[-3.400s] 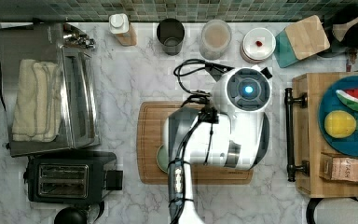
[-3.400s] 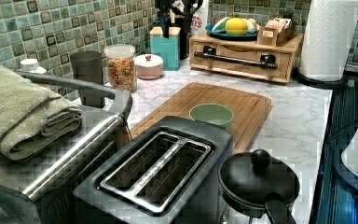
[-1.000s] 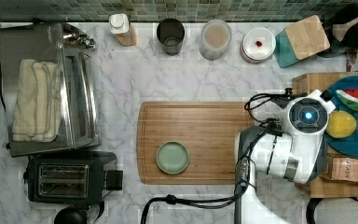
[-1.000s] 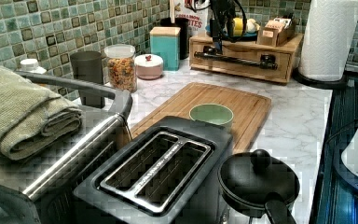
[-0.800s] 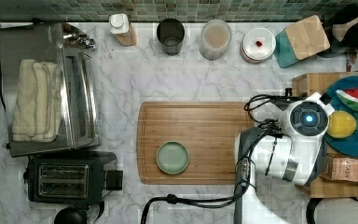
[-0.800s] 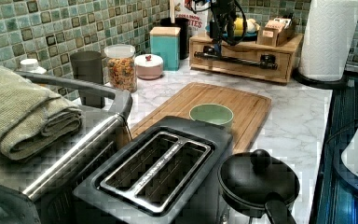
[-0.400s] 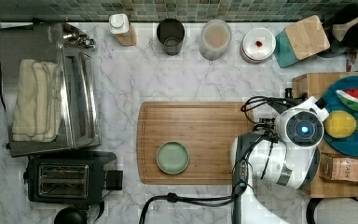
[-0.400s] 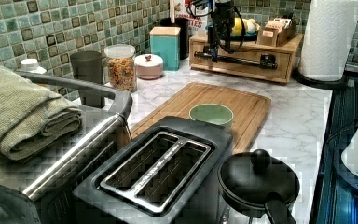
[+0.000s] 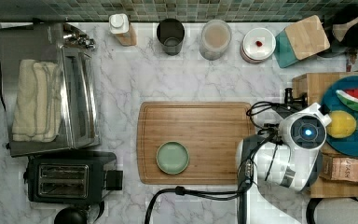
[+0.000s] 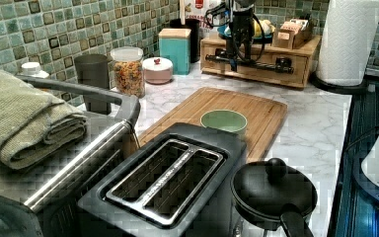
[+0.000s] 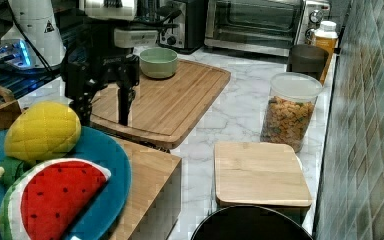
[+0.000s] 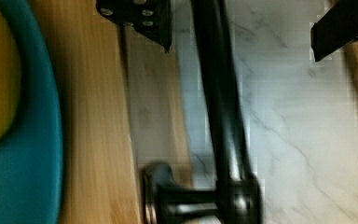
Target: Open the drawer.
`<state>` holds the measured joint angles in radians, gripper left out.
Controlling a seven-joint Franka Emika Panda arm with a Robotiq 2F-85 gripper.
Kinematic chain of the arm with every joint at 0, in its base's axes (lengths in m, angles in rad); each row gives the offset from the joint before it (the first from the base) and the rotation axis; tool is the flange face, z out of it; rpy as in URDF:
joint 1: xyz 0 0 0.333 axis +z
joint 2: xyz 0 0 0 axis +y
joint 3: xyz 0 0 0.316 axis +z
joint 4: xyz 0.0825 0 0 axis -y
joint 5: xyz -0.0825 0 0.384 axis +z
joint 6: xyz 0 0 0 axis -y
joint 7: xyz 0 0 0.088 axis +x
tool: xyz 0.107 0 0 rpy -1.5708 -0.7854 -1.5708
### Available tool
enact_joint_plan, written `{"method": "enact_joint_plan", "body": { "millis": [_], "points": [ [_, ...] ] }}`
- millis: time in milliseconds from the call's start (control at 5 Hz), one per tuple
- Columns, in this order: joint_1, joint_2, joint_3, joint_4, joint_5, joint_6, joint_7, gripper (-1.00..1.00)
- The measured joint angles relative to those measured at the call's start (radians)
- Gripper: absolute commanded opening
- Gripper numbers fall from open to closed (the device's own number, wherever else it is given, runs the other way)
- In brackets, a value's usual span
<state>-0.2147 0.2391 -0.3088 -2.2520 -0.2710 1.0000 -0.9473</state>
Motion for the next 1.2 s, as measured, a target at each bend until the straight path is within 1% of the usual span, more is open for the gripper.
{"method": "enact_joint_plan", "body": {
  "millis": [200, 400, 600, 800, 1000, 1200],
  "points": [
    [-0.021, 0.013, 0.005, -0.025, 0.064, 0.048, 0.000, 1.00],
    [-0.027, 0.017, 0.007, -0.057, 0.129, 0.091, 0.000, 1.00],
    [-0.027, 0.019, 0.007, -0.088, 0.159, 0.146, 0.000, 1.00],
    [-0.031, 0.019, 0.007, -0.090, 0.160, 0.141, -0.017, 1.00],
    [-0.071, 0.015, 0.044, -0.078, 0.233, 0.102, -0.140, 1.00],
    [-0.133, 0.003, 0.089, -0.072, 0.375, 0.079, -0.292, 1.00]
  ]
}}
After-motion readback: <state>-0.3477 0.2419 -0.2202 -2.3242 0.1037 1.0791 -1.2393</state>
